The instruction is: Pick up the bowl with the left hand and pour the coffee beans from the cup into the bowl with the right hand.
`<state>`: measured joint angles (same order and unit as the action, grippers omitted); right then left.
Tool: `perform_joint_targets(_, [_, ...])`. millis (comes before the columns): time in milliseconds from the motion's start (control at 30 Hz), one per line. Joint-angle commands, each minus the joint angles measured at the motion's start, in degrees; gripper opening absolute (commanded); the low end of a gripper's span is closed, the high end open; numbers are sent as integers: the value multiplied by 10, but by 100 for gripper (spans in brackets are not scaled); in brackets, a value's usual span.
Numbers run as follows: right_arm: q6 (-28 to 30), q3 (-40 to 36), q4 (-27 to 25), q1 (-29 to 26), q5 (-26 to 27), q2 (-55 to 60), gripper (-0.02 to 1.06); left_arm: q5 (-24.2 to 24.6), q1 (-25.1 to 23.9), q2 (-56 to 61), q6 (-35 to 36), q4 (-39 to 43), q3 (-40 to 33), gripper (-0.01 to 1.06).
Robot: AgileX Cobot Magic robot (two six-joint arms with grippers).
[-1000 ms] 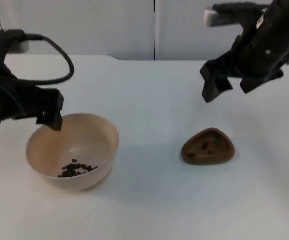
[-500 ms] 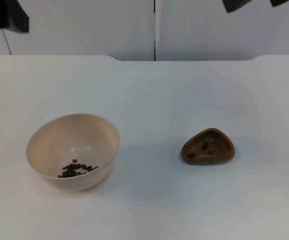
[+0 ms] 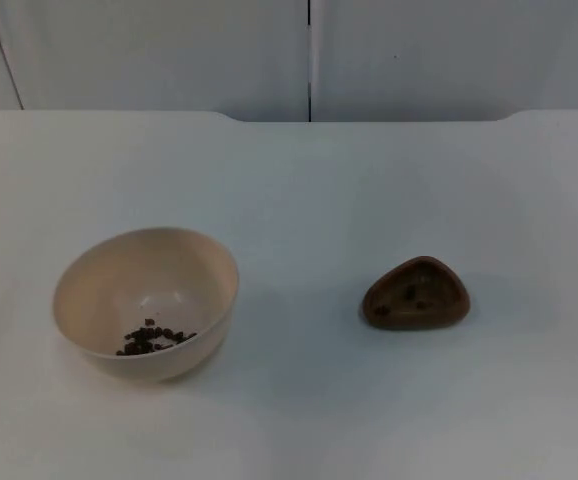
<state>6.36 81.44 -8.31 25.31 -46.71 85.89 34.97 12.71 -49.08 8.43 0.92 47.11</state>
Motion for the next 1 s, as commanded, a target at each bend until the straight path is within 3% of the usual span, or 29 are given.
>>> perform_joint_targets(0, [8,0,-9,0,-7,-13,76,12,-1,24,-7,-12,0,95])
perform_joint_targets(167, [19,-27,-10,0,15,-32,76,36,-1,57,-11,-15,0,95])
perform_joint_targets(467, [19,-216,-10,0,141,-133,76,67,-1,126,-11,-24,-56,95])
perform_joint_targets(700, [19,-335,-10,0,202,-219,76,100,-1,197,-22,-30,-86,95])
perform_joint_targets(967, [19,-391,-10,0,207,-322,76,156,-1,270,-58,-45,-86,95])
